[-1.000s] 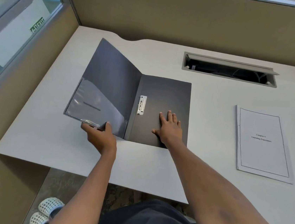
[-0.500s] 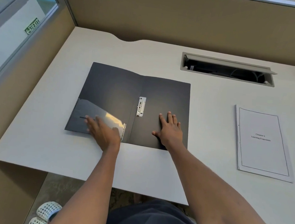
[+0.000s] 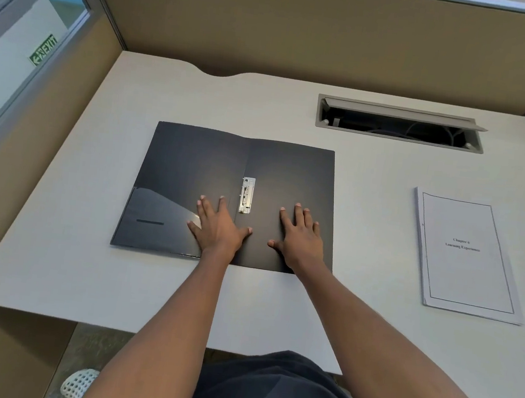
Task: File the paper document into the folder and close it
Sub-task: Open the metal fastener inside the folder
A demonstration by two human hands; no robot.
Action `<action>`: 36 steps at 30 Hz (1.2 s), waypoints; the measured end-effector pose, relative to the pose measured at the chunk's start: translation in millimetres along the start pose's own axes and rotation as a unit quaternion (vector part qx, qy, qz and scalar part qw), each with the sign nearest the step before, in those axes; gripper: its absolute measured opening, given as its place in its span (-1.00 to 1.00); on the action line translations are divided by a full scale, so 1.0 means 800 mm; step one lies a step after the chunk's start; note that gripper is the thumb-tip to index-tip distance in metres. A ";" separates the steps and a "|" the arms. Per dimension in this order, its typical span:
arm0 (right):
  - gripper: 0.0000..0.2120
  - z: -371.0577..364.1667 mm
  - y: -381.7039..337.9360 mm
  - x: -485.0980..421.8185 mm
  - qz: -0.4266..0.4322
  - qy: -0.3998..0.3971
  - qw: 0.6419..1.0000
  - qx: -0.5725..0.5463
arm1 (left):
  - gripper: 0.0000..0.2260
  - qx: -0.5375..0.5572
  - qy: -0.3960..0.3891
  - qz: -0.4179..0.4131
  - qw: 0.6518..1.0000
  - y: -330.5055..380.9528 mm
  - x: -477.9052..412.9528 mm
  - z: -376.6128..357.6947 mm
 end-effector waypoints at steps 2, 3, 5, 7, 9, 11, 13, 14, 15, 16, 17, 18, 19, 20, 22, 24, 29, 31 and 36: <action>-0.16 0.001 0.000 -0.002 0.002 0.002 1.000 0.002 | -0.02 -0.014 -0.019 0.001 1.000 0.003 -0.002 0.002; -0.15 0.002 -0.002 -0.004 0.003 0.003 1.000 0.006 | -0.02 -0.020 -0.025 0.001 0.999 0.005 -0.003 0.003; -0.15 0.007 -0.007 -0.007 0.012 0.010 1.000 0.026 | -0.02 -0.033 -0.033 0.002 0.999 0.008 -0.004 0.004; -0.20 0.012 -0.016 -0.012 0.022 0.026 0.999 0.031 | -0.01 -0.039 -0.042 0.003 0.998 0.011 -0.006 0.004; -0.31 0.017 -0.030 -0.023 0.014 0.043 0.999 -0.015 | 0.01 -0.043 -0.050 0.005 0.998 0.013 -0.010 0.005; -0.35 0.022 -0.045 -0.036 -0.007 0.052 0.996 -0.074 | 0.02 -0.046 -0.056 0.007 0.997 0.016 -0.013 0.004; -0.26 0.026 -0.060 -0.049 -0.032 0.053 0.991 -0.121 | -0.01 -0.046 -0.057 0.010 0.997 0.017 -0.015 0.001; -0.21 0.027 -0.067 -0.055 -0.045 0.055 0.988 -0.134 | -0.03 -0.044 -0.057 0.011 0.997 0.017 -0.016 0.000; -0.17 0.027 -0.072 -0.060 -0.056 0.061 0.987 -0.138 | -0.03 -0.042 -0.058 0.011 0.997 0.017 -0.017 -0.001; -0.14 0.026 -0.077 -0.065 -0.067 0.066 0.986 -0.137 | -0.03 -0.040 -0.060 0.010 0.997 0.017 -0.018 -0.002; -0.12 0.024 -0.080 -0.068 -0.078 0.070 0.986 -0.132 | -0.03 -0.039 -0.061 0.009 0.997 0.017 -0.019 -0.004; -0.11 0.022 -0.083 -0.071 -0.085 0.073 0.986 -0.120 | -0.04 -0.038 -0.062 0.009 0.997 0.016 -0.020 -0.005; -0.09 0.019 -0.085 -0.073 -0.089 0.075 0.988 -0.102 | -0.06 -0.038 -0.061 0.009 0.997 0.016 -0.021 -0.006; -0.08 0.017 -0.087 -0.074 -0.090 0.076 0.989 -0.085 | -0.07 -0.037 -0.061 0.008 0.997 0.016 -0.021 -0.006; -0.07 0.014 -0.089 -0.075 -0.093 0.080 0.990 -0.067 | -0.13 -0.037 -0.060 0.007 0.997 0.016 -0.023 -0.008; -0.04 0.012 -0.092 -0.074 -0.097 0.087 0.990 -0.057 | -0.19 -0.039 -0.059 0.008 0.997 0.018 -0.023 -0.009; -0.01 0.010 -0.098 -0.078 -0.104 0.082 0.990 -0.044 | -0.28 -0.042 -0.064 0.018 0.997 0.022 -0.028 -0.010; -0.01 0.009 -0.099 -0.079 -0.108 0.079 0.990 -0.039 | -0.30 -0.047 -0.065 0.019 0.997 0.023 -0.029 -0.012; -0.03 0.008 -0.101 -0.079 -0.113 0.086 0.989 -0.030 | -0.36 -0.048 -0.056 0.019 0.997 0.024 -0.030 -0.015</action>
Point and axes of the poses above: each hand's wrist, its own x-axis away from the middle knuckle, its own z-axis out of the back of the hand, y = z × x, the point moved 2 cm from there along -x, towards the middle knuckle, and after that the axes turned 15 degrees about y, right-handed, at the moved point
